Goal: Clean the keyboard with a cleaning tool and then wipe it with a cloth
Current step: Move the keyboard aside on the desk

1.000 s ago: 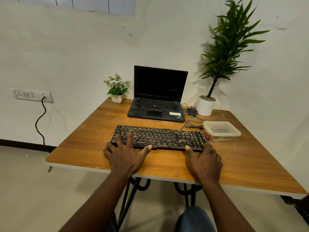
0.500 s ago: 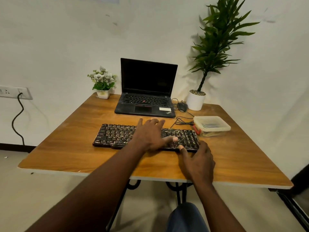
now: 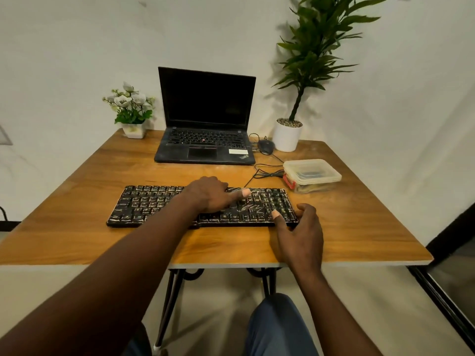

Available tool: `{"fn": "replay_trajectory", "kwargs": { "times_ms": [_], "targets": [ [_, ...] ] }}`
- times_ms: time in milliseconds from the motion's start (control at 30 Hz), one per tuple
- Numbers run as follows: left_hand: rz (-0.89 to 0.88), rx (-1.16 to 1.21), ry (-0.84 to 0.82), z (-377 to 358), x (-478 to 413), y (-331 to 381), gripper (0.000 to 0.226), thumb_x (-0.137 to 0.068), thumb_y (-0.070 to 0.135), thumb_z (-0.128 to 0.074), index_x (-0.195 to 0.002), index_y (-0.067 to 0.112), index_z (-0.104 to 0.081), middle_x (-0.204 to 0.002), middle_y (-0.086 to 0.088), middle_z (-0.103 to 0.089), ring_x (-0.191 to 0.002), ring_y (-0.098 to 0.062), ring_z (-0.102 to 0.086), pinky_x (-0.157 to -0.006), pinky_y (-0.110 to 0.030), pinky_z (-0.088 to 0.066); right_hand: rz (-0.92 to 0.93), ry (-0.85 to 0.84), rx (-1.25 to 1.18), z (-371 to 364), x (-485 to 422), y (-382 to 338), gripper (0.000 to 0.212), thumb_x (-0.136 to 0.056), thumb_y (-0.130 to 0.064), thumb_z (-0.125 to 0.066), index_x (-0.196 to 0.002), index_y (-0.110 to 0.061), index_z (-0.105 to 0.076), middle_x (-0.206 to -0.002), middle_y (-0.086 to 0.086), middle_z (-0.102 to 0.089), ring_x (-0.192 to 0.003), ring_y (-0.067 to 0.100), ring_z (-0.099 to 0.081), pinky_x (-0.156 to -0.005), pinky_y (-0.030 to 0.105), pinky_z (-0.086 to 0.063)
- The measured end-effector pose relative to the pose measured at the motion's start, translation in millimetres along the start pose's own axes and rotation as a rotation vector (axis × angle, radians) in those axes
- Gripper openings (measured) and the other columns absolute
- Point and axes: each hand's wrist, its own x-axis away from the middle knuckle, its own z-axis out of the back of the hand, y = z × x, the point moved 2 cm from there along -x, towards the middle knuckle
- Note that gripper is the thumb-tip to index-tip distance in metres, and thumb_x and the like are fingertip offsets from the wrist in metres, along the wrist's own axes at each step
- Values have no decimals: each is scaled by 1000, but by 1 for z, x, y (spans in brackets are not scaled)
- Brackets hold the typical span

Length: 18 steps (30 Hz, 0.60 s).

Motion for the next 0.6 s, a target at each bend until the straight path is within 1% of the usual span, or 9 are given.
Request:
{"fn": "replay_trajectory", "kwargs": {
  "times_ms": [33,167,267,367,400,500,600],
  "targets": [
    [-6,16,-1,-1,4,-1,107,-84,92,-14,-141,13,-58,-107,-10,-66,-99,-24,-61,-92,-43,-53,3,6,-2,2,1,1,60,-90,-51,-72,-136,-21,-48,-130,3,-60,-118,23,-57,-92,40,-53],
    [-39,-19,2,-4,18,-10,120,-73,98,-5,-138,14,-60,-115,-12,-63,-101,-26,-60,-91,-47,-53,32,36,-31,7,5,10,40,-93,-40,-71,-125,-22,-55,-109,-3,-64,-101,19,-63,-81,36,-52],
    [-63,-6,-16,-6,28,-15,132,-60,107,3,-130,18,-65,-107,-8,-63,-93,-21,-60,-86,-44,-54,41,40,-56,11,9,14,27,-95,-35,-67,-118,-23,-58,-94,-8,-66,-90,18,-65,-77,38,-54],
    [-56,-39,-28,-7,35,-18,140,-53,108,8,-136,19,-61,-121,-10,-61,-103,-24,-60,-90,-46,-53,82,30,-67,14,12,13,23,-96,-41,-66,-111,-25,-60,-86,-13,-63,-84,15,-64,-73,38,-54],
    [-56,-52,-32,-7,38,-18,139,-55,107,8,-139,19,-60,-124,-11,-60,-105,-25,-59,-92,-46,-53,85,23,-70,14,12,13,25,-96,-44,-66,-111,-25,-60,-84,-14,-63,-83,14,-64,-73,37,-54],
    [-58,-83,-28,-8,45,-15,119,-71,97,-3,-143,19,-56,-131,-12,-57,-112,-27,-57,-96,-47,-51,67,8,-83,15,10,14,28,-96,-46,-66,-112,-24,-60,-84,-13,-64,-82,13,-63,-72,36,-52],
    [-40,-103,-20,-10,50,-14,108,-79,93,-11,-146,19,-53,-139,-13,-55,-121,-29,-55,-99,-49,-49,54,-8,-84,13,7,17,16,-98,-36,-63,-110,-24,-62,-93,-7,-69,-87,17,-65,-75,39,-54]
  ]
}}
